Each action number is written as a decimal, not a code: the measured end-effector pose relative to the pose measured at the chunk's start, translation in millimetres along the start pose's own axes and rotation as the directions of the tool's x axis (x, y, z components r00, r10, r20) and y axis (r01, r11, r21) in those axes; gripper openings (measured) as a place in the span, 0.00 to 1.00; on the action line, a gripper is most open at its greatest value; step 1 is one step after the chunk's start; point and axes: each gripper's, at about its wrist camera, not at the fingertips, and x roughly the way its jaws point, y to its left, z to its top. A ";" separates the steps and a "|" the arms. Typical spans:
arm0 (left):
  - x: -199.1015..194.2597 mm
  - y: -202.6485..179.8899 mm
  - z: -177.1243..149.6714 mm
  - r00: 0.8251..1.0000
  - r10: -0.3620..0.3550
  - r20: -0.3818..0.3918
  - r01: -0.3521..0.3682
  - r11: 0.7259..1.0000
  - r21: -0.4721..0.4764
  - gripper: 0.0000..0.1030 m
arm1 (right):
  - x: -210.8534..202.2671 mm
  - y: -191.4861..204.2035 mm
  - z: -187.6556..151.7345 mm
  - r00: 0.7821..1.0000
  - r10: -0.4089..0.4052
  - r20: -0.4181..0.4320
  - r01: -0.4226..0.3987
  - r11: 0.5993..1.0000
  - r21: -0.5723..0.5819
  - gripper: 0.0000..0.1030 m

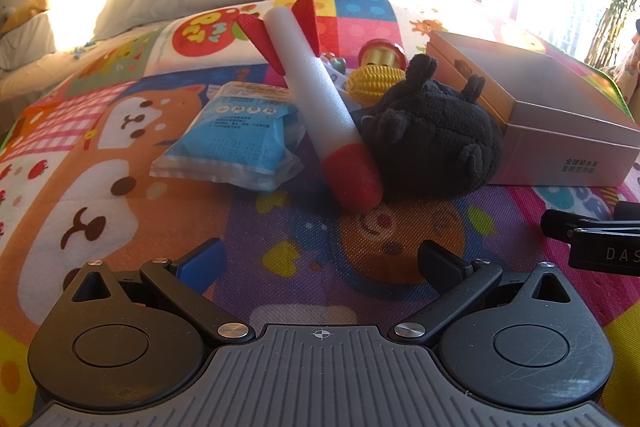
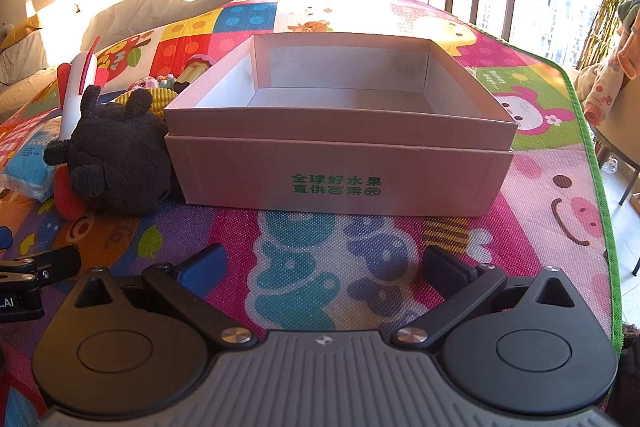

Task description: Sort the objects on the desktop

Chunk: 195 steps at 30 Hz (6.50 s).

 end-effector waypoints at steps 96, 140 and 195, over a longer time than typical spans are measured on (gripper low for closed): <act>-30.5 9.7 -1.5 0.996 -0.090 0.019 0.082 0.958 0.275 1.00 | -29.5 -5.9 27.2 0.950 0.310 -0.038 -0.308 0.950 0.057 1.00; -19.9 14.6 14.2 0.990 -0.144 0.011 0.143 0.989 0.027 1.00 | -98.8 -45.3 -13.7 0.925 0.380 0.008 -0.376 0.918 -0.121 1.00; -22.8 -9.0 -0.9 0.990 -0.130 -0.048 0.136 0.976 0.168 0.58 | -66.0 -7.1 8.2 0.992 0.124 0.000 -0.123 0.980 -0.155 0.82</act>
